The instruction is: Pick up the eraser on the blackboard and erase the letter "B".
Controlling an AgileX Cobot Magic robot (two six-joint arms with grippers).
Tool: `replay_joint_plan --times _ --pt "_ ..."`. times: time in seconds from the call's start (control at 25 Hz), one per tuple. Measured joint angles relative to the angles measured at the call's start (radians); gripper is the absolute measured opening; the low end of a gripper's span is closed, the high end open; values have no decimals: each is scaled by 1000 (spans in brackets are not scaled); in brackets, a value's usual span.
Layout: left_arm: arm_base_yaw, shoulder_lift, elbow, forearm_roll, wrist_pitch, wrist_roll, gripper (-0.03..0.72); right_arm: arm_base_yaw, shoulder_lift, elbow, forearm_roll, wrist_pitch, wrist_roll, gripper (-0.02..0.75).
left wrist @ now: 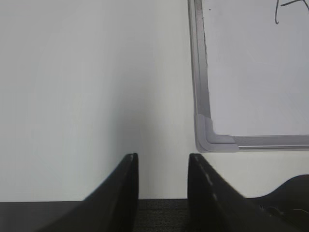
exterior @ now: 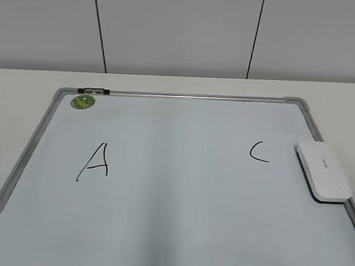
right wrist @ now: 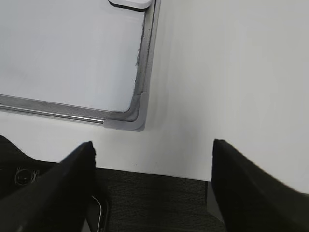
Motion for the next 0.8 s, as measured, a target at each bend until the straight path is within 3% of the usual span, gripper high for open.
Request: replay_joint_plan --times 0.8 --pt "0 -34 0 -1 0 0 243 0 0 0 26 -4 -65 555"
